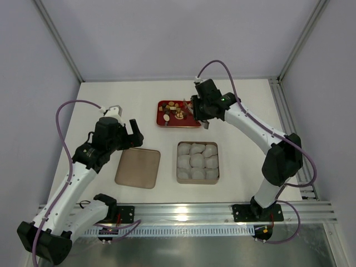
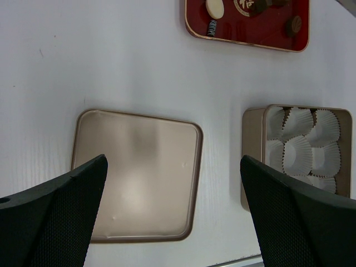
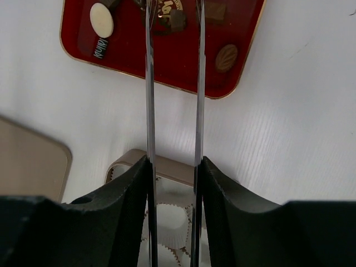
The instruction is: Pack the chocolate
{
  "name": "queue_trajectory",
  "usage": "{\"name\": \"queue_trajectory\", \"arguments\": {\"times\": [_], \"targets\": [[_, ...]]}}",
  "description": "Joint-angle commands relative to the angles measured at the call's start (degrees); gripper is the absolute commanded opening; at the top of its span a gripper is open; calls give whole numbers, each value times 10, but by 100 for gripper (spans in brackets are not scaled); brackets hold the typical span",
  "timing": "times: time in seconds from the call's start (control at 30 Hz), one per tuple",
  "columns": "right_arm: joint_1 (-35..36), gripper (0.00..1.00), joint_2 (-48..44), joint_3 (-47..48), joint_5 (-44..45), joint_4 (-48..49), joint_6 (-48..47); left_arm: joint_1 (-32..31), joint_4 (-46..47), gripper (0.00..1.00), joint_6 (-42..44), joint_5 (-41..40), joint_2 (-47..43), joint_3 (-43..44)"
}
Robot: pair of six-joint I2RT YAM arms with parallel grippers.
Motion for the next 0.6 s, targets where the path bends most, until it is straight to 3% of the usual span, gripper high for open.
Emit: {"name": "queue_trajectory", "arguments": {"times": [0.0, 0.57], "targets": [[20, 43, 29, 39, 9, -1, 7, 2, 13, 100, -3, -2, -9, -1], [38, 38, 95, 49, 13, 1, 1, 2, 11, 100, -4, -3, -7, -1]]}}
